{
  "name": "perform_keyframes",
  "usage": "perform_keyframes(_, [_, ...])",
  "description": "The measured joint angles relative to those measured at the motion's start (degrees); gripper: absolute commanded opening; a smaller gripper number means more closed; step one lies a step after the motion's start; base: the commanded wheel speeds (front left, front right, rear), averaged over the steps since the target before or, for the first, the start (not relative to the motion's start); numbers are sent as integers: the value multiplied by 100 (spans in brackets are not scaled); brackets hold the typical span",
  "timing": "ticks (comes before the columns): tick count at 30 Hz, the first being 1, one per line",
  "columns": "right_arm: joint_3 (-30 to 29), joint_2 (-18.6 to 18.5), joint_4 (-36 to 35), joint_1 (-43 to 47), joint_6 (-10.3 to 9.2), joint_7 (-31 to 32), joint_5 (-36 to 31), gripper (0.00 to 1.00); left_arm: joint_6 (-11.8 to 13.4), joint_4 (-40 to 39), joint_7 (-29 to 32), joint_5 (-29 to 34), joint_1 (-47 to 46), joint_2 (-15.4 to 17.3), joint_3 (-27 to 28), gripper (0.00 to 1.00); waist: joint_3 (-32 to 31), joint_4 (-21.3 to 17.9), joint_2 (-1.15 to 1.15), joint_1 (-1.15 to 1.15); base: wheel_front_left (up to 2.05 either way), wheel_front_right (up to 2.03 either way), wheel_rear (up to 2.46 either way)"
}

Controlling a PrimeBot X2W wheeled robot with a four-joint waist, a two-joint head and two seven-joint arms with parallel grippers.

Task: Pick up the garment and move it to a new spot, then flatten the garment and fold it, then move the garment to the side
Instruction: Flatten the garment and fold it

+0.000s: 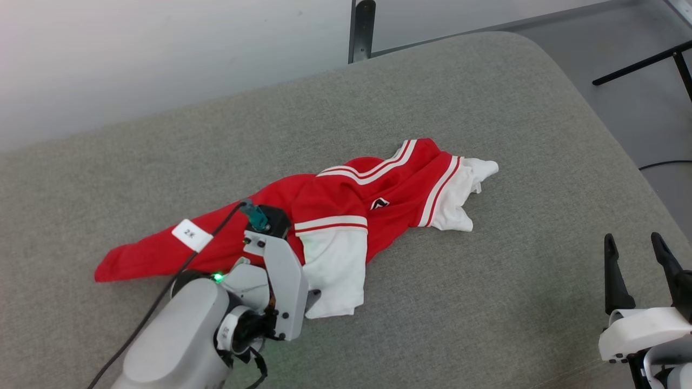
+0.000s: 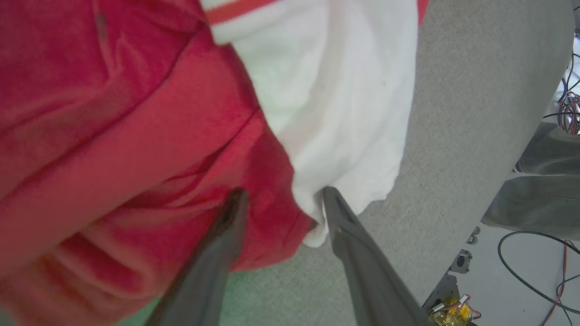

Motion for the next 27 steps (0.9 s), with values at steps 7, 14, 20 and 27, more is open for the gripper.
perform_keyframes(7, [20, -8, 110, -29, 0, -21, 26, 100, 1, 163, 181, -165, -43, -160, -35, 0, 27, 30, 0, 0, 0, 0, 0])
perform_keyframes(14, [10, -27, 200, -91, 0, -31, 33, 100, 9, 73, 302, -220, -130, -102, -2, 0, 3, 76, 0, 0, 0, 0, 0])
perform_keyframes(20, [-78, -63, 238, -78, 0, -12, 43, 100, 118, -402, 409, -207, -254, 213, 145, 0, -81, 201, 0, 0, 0, 0, 0])
perform_keyframes(27, [-65, -134, 257, 14, 0, 59, 85, 100, 326, -916, 475, -137, -322, 647, 405, 0, -220, 437, 0, 0, 0, 0, 0])
